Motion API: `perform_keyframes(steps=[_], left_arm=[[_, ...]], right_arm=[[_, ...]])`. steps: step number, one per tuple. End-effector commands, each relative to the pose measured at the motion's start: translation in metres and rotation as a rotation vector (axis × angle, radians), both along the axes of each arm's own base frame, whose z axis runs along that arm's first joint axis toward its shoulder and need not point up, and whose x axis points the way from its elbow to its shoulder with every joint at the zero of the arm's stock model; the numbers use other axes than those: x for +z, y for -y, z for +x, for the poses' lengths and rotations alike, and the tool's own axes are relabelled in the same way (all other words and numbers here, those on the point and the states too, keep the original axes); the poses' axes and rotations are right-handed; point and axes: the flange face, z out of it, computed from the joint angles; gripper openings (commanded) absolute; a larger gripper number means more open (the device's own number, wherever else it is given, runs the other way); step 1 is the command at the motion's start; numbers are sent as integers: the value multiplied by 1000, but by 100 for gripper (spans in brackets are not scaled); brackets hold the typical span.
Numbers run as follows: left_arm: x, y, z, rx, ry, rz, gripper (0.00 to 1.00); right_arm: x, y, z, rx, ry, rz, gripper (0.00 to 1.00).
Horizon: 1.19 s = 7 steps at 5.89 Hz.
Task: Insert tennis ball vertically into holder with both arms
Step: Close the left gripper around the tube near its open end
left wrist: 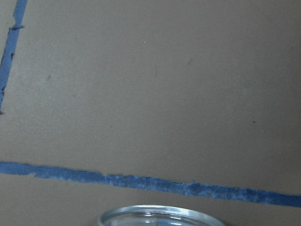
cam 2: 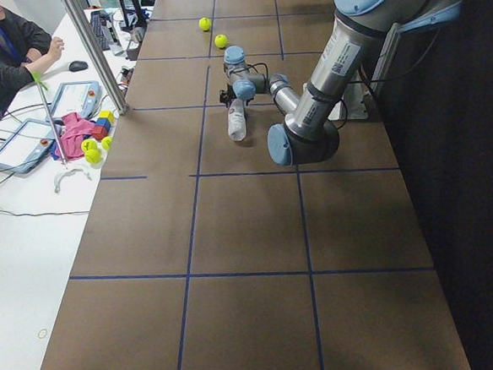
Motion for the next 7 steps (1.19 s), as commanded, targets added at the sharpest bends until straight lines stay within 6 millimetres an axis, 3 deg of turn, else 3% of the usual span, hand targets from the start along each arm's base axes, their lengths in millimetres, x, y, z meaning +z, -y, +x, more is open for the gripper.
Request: perform_keyframes(steps=[1, 7], left_arm=[[0, 1, 0, -6, 2, 3, 96], [-1, 3, -2, -30, 7, 8, 83]], right_arm=[[0, 0, 0, 0, 1, 0, 100], [1, 0, -1, 0, 7, -3, 100]])
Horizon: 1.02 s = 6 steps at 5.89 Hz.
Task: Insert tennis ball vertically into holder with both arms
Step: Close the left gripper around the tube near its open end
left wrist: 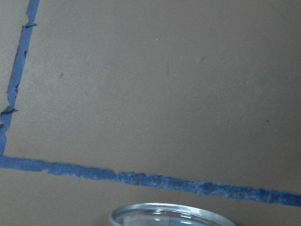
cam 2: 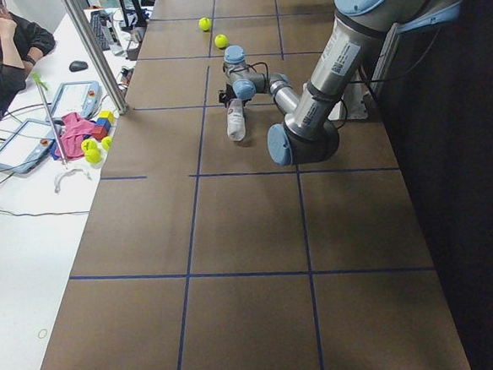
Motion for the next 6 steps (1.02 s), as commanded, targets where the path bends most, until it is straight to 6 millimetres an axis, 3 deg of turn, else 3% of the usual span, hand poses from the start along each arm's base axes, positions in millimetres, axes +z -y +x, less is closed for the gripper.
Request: perform_keyframes(steps=[1, 6], left_arm=[[0, 2, -1, -17, 5, 9, 80], [2, 0, -4, -18, 6, 9, 73]], right_arm=[[1, 0, 0, 0, 4, -3, 100], [1, 1, 0, 0, 4, -3, 100]])
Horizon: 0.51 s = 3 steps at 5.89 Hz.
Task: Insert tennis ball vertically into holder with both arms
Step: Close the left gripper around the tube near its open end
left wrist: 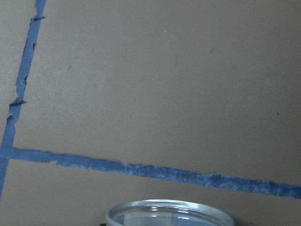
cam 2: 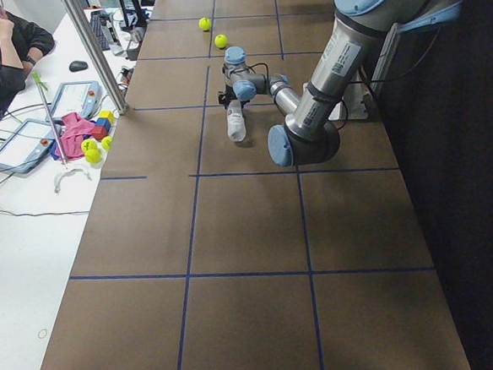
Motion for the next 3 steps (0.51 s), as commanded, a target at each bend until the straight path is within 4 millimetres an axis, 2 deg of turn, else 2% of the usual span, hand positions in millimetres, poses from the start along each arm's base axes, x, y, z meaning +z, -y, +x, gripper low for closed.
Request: perform_keyframes(steps=[1, 3], left_arm=[[-10, -1, -6, -2, -19, 8, 73], [-27, -5, -15, -21, -57, -3, 68]], right_arm=[[-1, 0, 0, 0, 0, 1, 100], [-1, 0, 0, 0, 0, 1, 100]])
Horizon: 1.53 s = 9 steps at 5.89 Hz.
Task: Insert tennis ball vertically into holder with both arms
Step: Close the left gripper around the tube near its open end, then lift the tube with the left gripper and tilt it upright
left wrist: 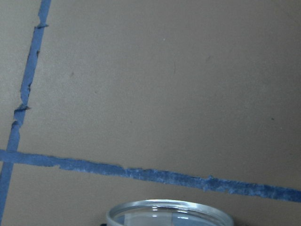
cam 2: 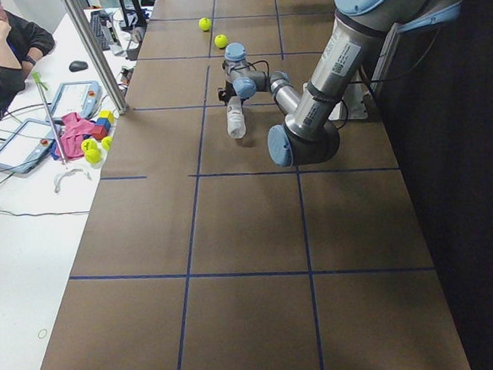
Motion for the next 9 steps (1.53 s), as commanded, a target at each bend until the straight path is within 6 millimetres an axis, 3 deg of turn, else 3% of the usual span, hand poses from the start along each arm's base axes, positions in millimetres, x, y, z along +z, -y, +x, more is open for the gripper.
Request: perform_keyframes(steps=[1, 3, 6, 9], left_arm=[[-34, -7, -22, -21, -75, 14, 68], [-74, -14, -52, -76, -199, -24, 68], [-111, -16, -83, -209, -555, -87, 68], [-118, -21, -113, -280, -874, -57, 68]], right_arm=[[1, 0, 0, 0, 0, -1, 100], [1, 0, 0, 0, 0, -1, 100], [1, 0, 0, 0, 0, -3, 100], [1, 0, 0, 0, 0, -1, 100]])
